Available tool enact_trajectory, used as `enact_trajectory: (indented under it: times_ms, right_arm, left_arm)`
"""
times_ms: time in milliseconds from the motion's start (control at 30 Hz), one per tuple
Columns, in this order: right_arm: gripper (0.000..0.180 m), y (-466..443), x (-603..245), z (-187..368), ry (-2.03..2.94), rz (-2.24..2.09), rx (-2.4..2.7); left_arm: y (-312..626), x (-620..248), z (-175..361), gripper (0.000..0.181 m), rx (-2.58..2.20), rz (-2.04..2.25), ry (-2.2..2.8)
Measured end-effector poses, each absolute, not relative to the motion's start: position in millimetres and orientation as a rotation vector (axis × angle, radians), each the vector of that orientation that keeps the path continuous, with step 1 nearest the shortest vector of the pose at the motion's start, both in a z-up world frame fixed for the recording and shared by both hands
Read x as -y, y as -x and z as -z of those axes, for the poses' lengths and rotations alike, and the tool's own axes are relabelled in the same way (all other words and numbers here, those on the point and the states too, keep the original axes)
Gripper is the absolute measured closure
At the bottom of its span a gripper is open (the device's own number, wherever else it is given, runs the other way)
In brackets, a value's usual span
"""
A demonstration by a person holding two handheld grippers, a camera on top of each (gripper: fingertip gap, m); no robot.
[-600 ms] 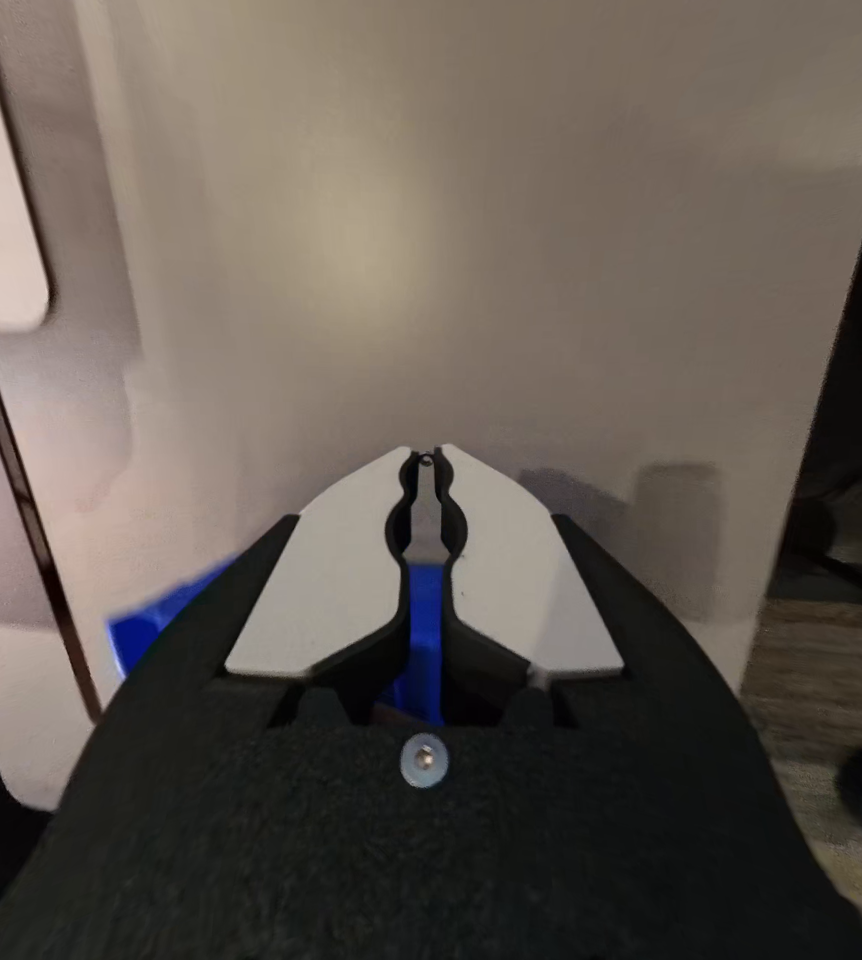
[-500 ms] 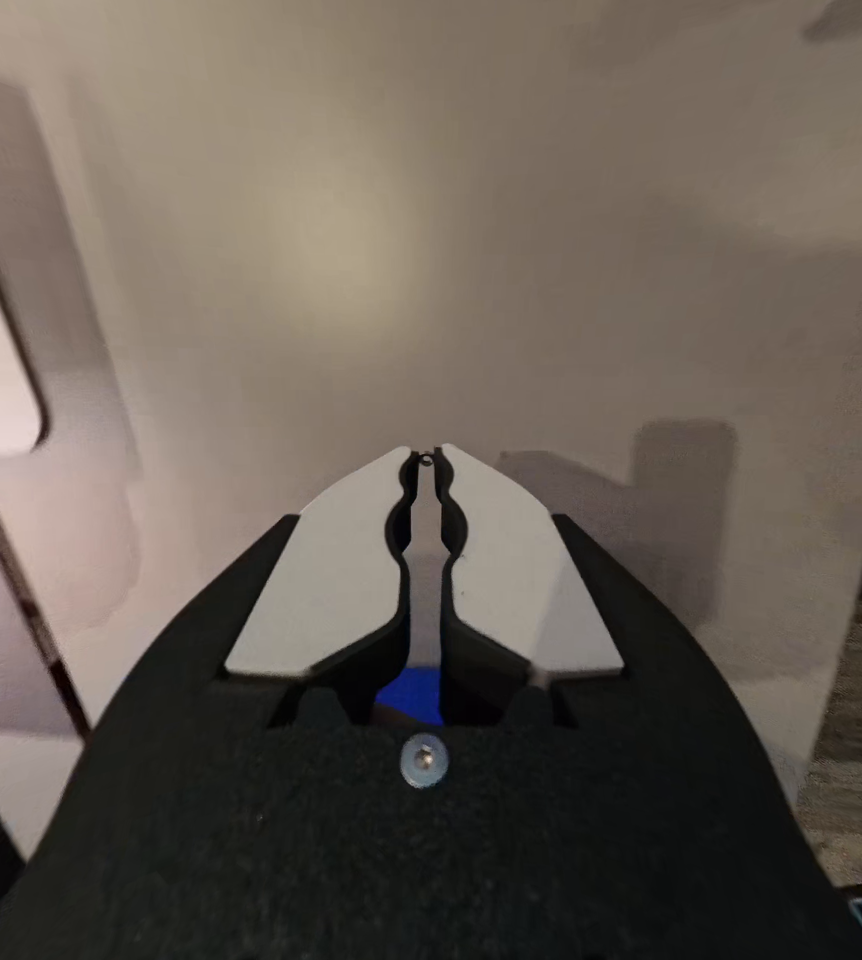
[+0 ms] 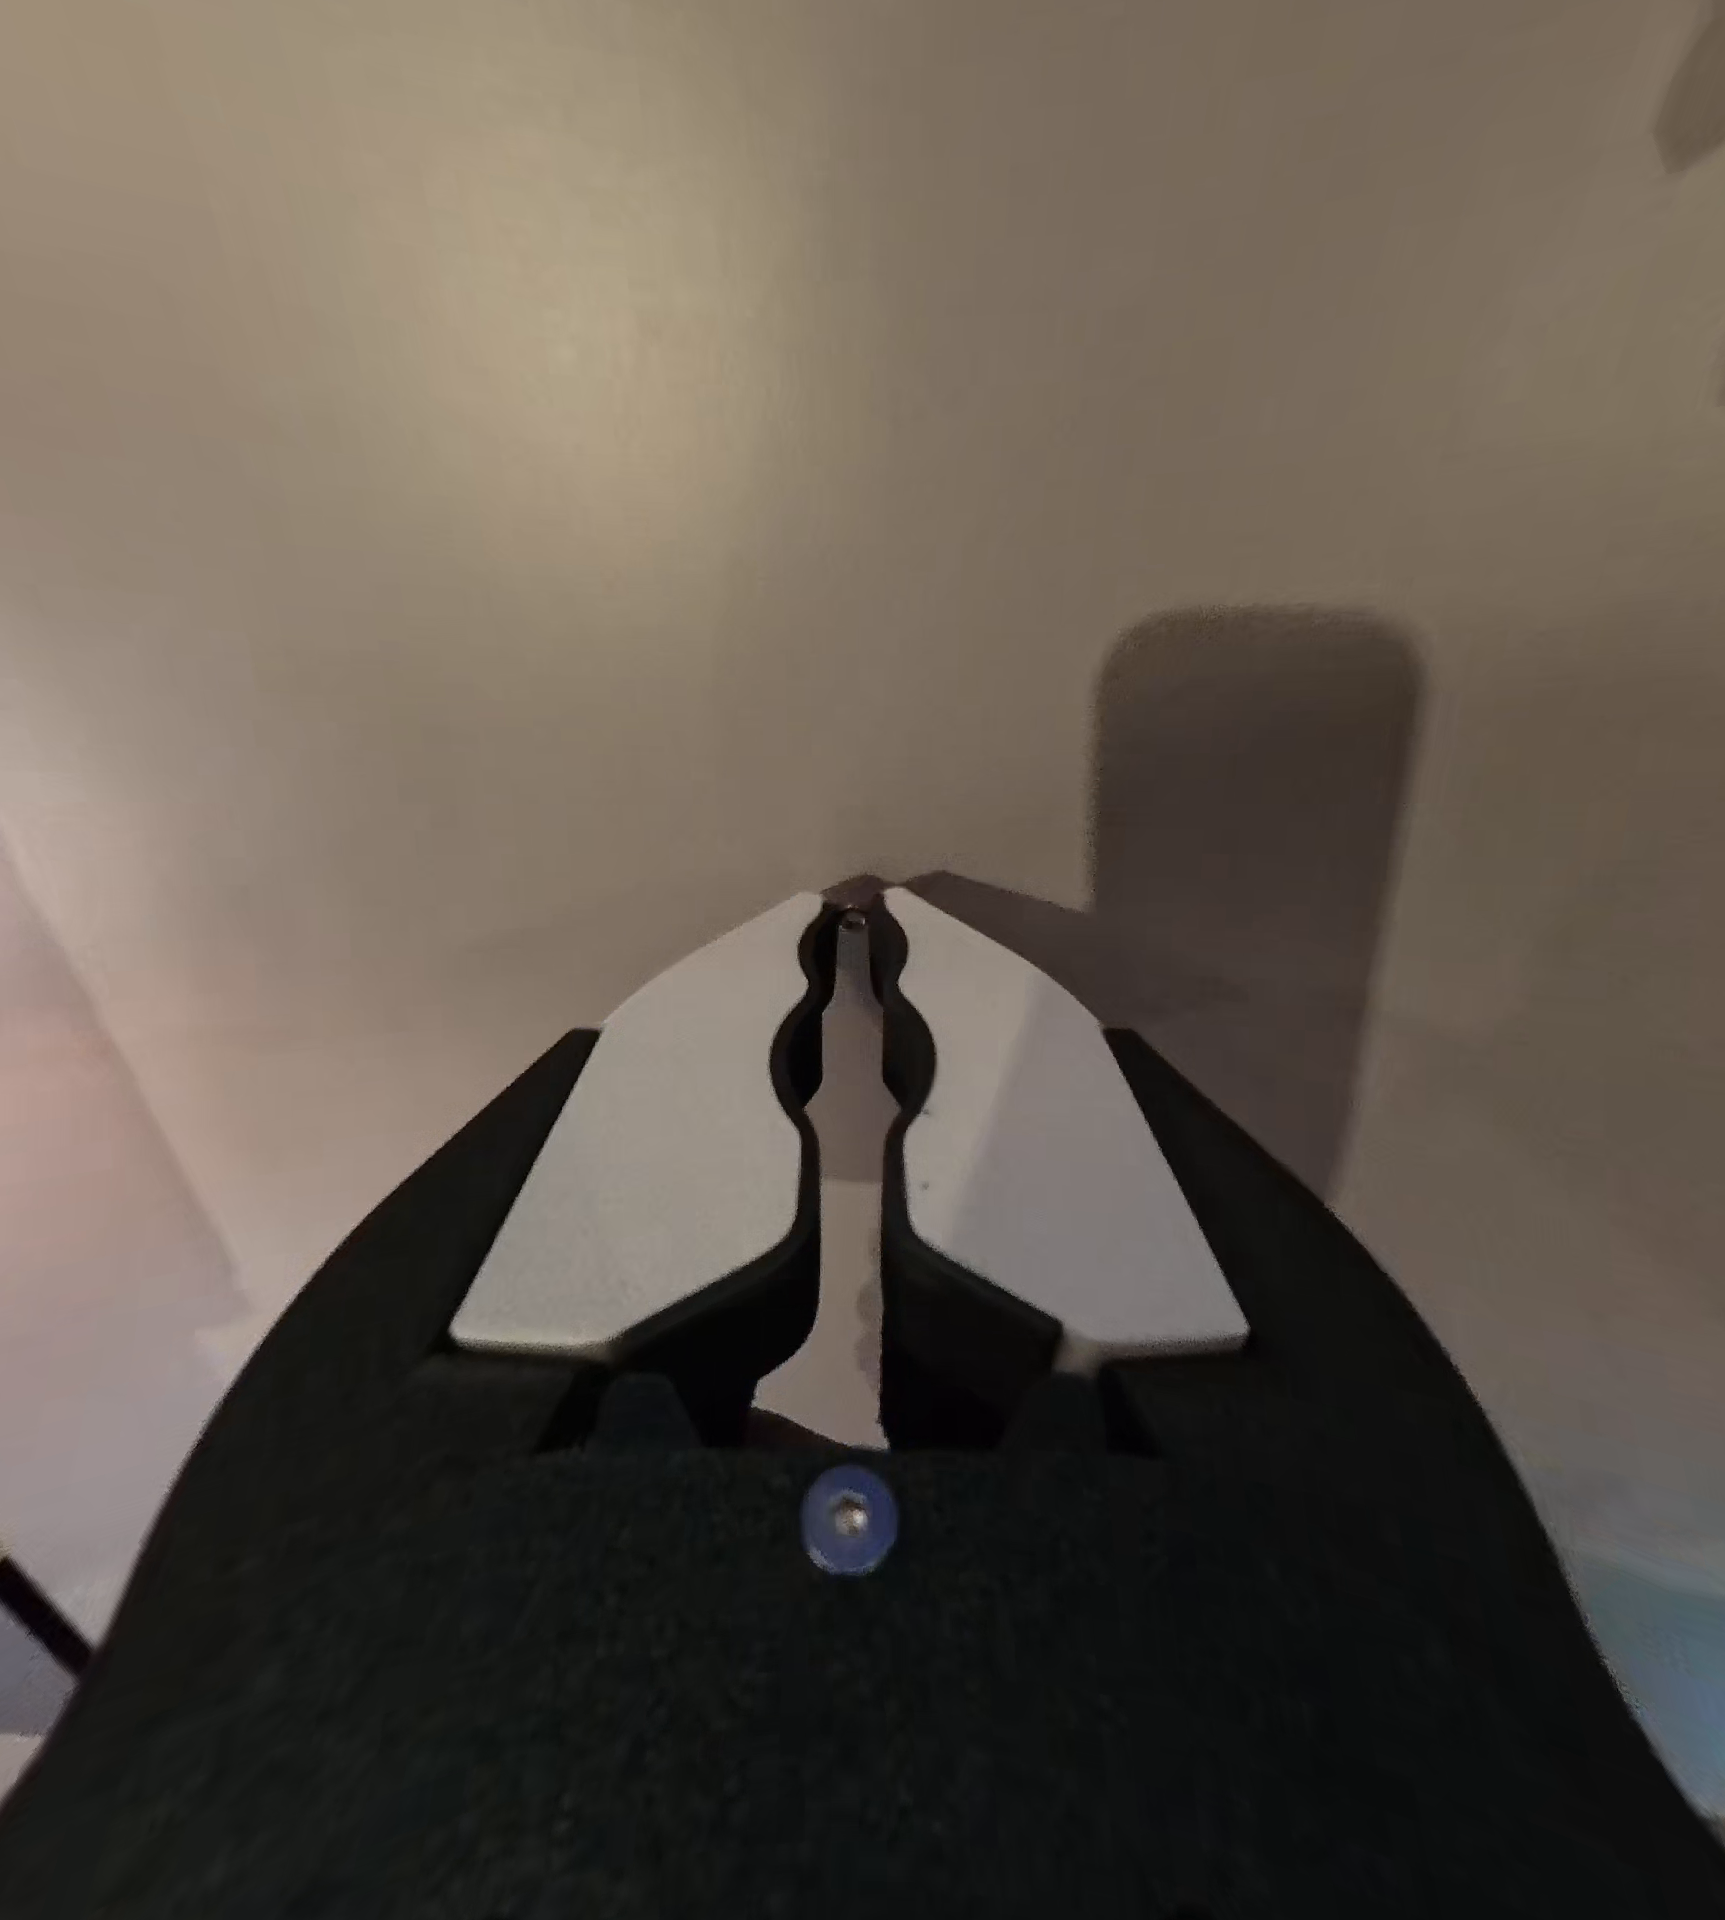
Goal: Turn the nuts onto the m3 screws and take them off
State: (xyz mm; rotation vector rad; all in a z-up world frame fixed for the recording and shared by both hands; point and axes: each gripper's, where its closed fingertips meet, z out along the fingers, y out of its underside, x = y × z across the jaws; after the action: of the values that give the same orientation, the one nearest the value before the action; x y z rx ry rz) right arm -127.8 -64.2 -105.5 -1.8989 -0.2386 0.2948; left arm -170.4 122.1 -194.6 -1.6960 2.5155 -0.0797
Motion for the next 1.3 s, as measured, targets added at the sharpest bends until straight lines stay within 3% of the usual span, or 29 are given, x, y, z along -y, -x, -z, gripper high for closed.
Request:
enact_trajectory:
  times_ms: [433,600,800,967,1133,1300]
  right_arm:
    - [0.155,126.9,66.2,103.9,1.899,-0.293,0.246]
    - [0.155,125.8,66.6,102.6,1.898,-0.291,0.245]
    - [0.154,114.7,65.6,103.2,1.911,-0.247,0.232]
    - [0.151,97.5,61.2,100.7,1.905,-0.215,0.134]
    - [0.148,91.8,58.1,100.4,1.873,-0.170,0.074]
    - [0.147,98.2,58.3,97.6,1.830,-0.128,0.079]
  left_arm:
    - [160.2,-117.3,196.0,0.172,-2.500,0.156,1.722]
    - [160.0,-120.9,164.5,0.149,-2.356,0.229,1.722]
    - [195.3,-121.8,68.4,0.144,-1.715,0.336,1.694]
    - [294.5,-99.9,9.3,0.146,-0.967,0.371,1.733]
    - [392.9,-40.4,16.0,0.150,-0.463,0.275,1.693]
    - [428.0,14.2,46.3,0.149,-0.216,0.274,1.678]
